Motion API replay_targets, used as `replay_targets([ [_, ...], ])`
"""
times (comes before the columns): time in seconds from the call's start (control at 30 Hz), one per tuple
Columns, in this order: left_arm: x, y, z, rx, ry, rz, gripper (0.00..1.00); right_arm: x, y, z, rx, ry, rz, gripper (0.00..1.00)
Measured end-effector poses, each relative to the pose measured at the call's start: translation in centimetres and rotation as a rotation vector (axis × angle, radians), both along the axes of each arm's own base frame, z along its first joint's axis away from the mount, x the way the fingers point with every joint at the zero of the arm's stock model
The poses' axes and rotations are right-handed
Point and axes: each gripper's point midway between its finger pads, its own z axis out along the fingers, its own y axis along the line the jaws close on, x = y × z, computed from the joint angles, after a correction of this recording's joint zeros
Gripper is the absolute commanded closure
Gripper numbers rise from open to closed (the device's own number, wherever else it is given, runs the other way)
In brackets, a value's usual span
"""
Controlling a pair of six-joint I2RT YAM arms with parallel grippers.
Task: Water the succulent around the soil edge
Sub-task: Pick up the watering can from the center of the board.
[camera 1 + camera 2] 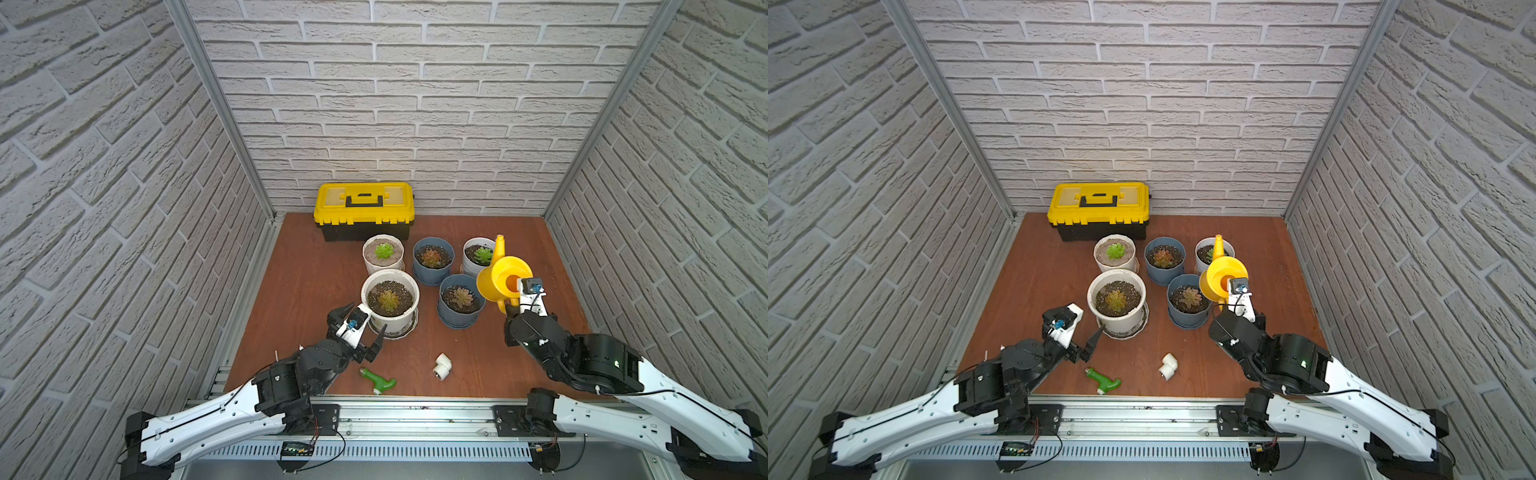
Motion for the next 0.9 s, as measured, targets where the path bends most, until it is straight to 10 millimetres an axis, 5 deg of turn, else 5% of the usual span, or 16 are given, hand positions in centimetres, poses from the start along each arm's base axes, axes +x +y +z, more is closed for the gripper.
replay_targets([
  [0.33,2.2,1.1,4.9,-0.180,0.036,0.091,0.02,-1.8,8.6,-0.4,-0.063,0.063,0.559,0.97],
  [0.53,2.7,-0.1,7.3,-0.199,0.037,0.062,0.02,-1.7,12.5,-2.9,-0.088,0.153,0.685,0.98],
  [0.67,2.9,-0.5,8.5,-0.188,0.023,0.056,0.02,-2.2,13.9,-4.8,-0.103,0.216,0.748,0.97],
  [0.9,4.0,-1.4,8.3,-0.132,0.034,0.060,0.01,-3.5,15.0,-5.1,-0.088,0.246,0.859,0.97],
])
